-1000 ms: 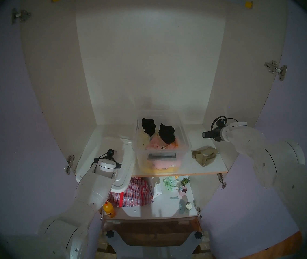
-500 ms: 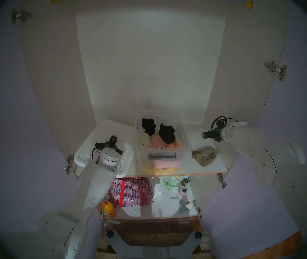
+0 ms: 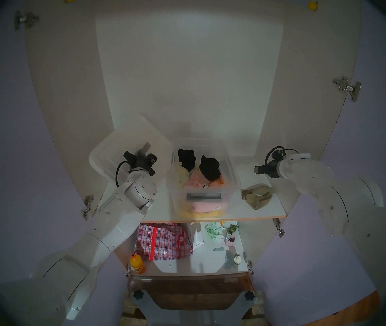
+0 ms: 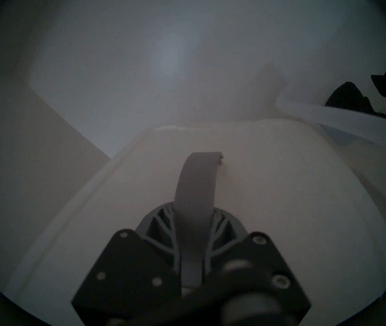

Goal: Take socks out of the storage bin, place them on top of the cabinet, and put the lid back on the bin

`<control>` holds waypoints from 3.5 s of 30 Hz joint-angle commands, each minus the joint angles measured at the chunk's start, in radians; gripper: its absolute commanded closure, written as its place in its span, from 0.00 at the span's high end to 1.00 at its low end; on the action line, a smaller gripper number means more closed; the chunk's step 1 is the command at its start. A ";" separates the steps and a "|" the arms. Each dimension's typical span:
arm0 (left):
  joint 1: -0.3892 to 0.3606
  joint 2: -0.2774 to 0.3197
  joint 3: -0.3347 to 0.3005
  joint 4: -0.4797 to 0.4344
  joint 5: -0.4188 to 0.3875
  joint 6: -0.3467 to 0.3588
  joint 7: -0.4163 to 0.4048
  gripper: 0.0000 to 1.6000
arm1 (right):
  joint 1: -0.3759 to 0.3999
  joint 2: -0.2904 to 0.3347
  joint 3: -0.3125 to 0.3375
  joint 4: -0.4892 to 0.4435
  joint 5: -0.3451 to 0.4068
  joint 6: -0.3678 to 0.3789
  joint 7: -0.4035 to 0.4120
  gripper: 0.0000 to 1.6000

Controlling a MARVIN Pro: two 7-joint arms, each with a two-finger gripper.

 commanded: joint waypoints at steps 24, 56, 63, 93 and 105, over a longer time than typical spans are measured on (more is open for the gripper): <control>-0.131 -0.318 -0.242 -0.199 -0.232 0.098 -0.069 0.00 | 0.029 -0.002 0.004 -0.020 0.002 -0.013 0.001 1.00; -0.053 -0.717 -0.212 -0.166 -0.532 0.316 0.472 0.00 | 0.030 -0.002 0.005 -0.022 0.002 -0.016 0.001 1.00; -0.087 -0.730 -0.147 -0.068 -0.533 0.355 0.599 0.00 | 0.030 -0.002 0.005 -0.022 0.002 -0.016 0.002 1.00; -0.341 -0.793 -0.229 0.376 -0.599 0.239 0.686 0.00 | 0.029 -0.002 0.006 -0.021 0.001 -0.014 0.002 1.00; -0.336 -0.793 -0.189 0.443 -0.671 0.164 0.699 0.00 | 0.029 -0.002 0.006 -0.021 0.001 -0.013 0.001 1.00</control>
